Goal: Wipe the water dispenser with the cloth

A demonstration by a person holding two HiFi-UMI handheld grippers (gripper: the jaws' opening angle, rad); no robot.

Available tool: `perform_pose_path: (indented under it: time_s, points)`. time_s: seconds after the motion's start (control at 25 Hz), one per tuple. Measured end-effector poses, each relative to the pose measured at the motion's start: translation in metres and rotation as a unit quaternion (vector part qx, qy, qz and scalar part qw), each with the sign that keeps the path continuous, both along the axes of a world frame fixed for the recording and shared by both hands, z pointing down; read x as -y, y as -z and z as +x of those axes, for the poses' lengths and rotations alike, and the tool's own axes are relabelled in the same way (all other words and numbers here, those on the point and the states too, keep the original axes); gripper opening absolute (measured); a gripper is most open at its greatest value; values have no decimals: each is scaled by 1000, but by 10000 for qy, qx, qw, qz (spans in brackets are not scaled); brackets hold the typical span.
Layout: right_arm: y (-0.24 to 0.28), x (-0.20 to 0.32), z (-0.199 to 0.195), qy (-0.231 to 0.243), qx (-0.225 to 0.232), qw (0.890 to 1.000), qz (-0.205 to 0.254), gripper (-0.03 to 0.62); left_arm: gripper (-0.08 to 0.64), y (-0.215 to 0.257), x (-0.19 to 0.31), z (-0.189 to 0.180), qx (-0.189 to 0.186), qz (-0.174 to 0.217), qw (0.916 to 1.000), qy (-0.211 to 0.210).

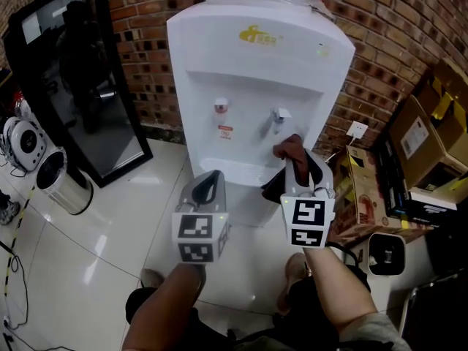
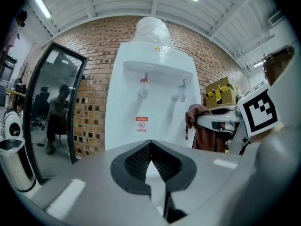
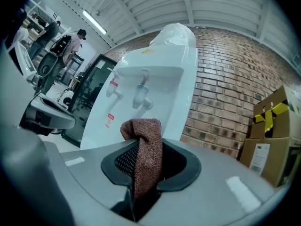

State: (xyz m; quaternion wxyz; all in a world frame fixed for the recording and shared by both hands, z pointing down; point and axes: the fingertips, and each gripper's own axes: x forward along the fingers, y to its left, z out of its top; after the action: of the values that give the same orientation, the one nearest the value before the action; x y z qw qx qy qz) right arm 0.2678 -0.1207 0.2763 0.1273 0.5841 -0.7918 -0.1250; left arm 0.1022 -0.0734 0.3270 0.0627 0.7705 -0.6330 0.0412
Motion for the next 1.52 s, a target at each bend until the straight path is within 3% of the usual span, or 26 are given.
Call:
perform_pose_path:
  time_s: [0.32, 0.56, 0.8, 1.08, 1.32, 1.52]
  points:
    - [-10, 2, 37, -320, -229, 9992, -45, 112, 0, 9, -4, -2, -30, 141, 9999, 33]
    - [-4, -6, 21, -109, -172, 9998, 79, 112, 0, 7, -8, -15, -37, 129, 9997, 198]
    - [17, -31, -55, 961, 212, 9946, 341, 114, 0, 16, -22, -45, -30, 142, 9988, 477]
    - [5, -44, -176, 2213, 737, 9724, 103, 114, 0, 14, -38, -92, -3, 76, 9951, 989]
    - [-49, -21, -239, 2189, 531, 9728, -540, 115, 0, 4, -45, -126, 27, -127, 9915, 1297]
    - [-81, 2, -249, 1922, 238, 9770, -897, 115, 0, 7, -50, -131, 479, -169, 9913, 1213]
